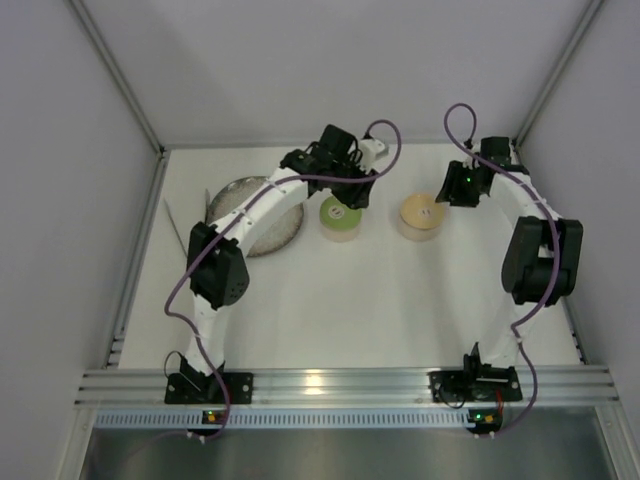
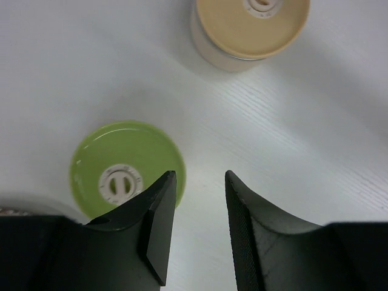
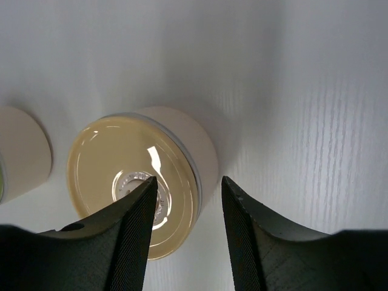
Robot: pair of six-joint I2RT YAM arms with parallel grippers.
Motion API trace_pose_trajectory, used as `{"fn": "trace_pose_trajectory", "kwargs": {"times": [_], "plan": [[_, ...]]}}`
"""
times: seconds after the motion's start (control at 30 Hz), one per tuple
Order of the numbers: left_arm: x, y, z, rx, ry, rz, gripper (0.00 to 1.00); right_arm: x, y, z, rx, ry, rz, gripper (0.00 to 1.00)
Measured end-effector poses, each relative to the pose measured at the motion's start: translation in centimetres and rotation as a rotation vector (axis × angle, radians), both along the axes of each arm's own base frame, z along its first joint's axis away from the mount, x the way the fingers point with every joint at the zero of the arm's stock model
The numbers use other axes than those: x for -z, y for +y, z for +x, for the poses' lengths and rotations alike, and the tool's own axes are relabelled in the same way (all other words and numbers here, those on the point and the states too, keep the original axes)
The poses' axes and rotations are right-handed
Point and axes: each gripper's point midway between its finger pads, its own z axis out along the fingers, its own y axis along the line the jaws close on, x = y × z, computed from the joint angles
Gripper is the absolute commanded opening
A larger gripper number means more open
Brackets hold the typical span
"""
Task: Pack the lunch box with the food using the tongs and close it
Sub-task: Close the box lid on the packing box.
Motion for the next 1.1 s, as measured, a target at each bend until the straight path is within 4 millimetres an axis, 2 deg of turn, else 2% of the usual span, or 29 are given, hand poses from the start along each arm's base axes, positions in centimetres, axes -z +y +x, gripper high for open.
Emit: {"fn": "trace_pose_trajectory", "kwargs": {"times": [0.1,0.17,0.33,0.47,0.67,0.8,0.97,1.1], "plan": [[3.1,-3.1,-1.8,0.047,0.065,0.015,0.43,2.0,0.3,-0.3,-0.018,0.045,0.035,0.46],[4.5,-3.7,-2.3,0.055,0.096,0.026,0.44,3.0,1.0,-1.0,-0.043,0.065,0.064,0.44],[5.5,-2.8,-1.7,0.035,0.109,0.043,0.44,3.3,2.5,-1.6,-0.104,0.055,0.141,0.32],[5.8,-2.1,-1.3,0.024,0.112,0.051,0.44,3.2,3.3,-2.3,-0.146,0.038,0.169,0.31],[7.7,-1.6,-2.3,0.028,0.157,0.080,0.44,3.4,4.0,-5.7,-0.181,0.065,0.178,0.29],[7.8,-1.7,-2.5,0.038,0.166,0.071,0.44,3.4,4.4,-8.7,-0.173,0.095,0.180,0.29],[7.6,-2.0,-2.9,0.053,0.180,0.054,0.44,3.7,4.8,-13.2,-0.164,0.176,0.150,0.36],[7.6,-2.2,-3.1,0.063,0.187,0.045,0.45,2.6,4.1,-14.0,-0.143,0.185,0.093,0.40]]}}
